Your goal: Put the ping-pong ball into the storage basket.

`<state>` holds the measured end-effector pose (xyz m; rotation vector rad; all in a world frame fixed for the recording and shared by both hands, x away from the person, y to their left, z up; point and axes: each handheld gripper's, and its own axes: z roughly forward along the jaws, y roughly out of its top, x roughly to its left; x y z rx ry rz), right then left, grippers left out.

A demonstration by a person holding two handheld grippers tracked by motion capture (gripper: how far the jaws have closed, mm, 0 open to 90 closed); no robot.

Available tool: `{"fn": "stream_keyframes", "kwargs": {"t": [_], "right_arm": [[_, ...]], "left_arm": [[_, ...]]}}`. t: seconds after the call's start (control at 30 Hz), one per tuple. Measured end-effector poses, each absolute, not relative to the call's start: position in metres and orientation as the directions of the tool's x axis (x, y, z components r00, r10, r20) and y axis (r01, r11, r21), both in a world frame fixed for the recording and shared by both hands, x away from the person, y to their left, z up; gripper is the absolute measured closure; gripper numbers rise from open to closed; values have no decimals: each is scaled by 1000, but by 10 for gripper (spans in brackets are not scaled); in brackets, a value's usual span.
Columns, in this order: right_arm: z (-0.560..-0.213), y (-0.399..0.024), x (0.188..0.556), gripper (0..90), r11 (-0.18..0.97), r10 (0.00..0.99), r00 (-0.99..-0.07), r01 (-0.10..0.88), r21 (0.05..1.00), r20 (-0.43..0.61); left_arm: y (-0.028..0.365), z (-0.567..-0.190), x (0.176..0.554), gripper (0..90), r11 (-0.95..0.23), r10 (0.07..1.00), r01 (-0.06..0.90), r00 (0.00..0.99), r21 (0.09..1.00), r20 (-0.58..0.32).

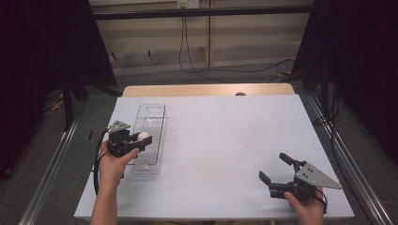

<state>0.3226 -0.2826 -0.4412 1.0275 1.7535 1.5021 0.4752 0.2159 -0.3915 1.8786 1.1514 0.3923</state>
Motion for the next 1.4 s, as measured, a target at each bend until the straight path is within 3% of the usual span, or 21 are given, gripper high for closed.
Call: {"fn": "stream_keyframes", "kwargs": {"t": [1.4], "right_arm": [[-441,-283,323,31,63,853,-521,170,983,35]], "left_arm": [[217,-401,478,508,-208,852,581,503,787,-147]]}}
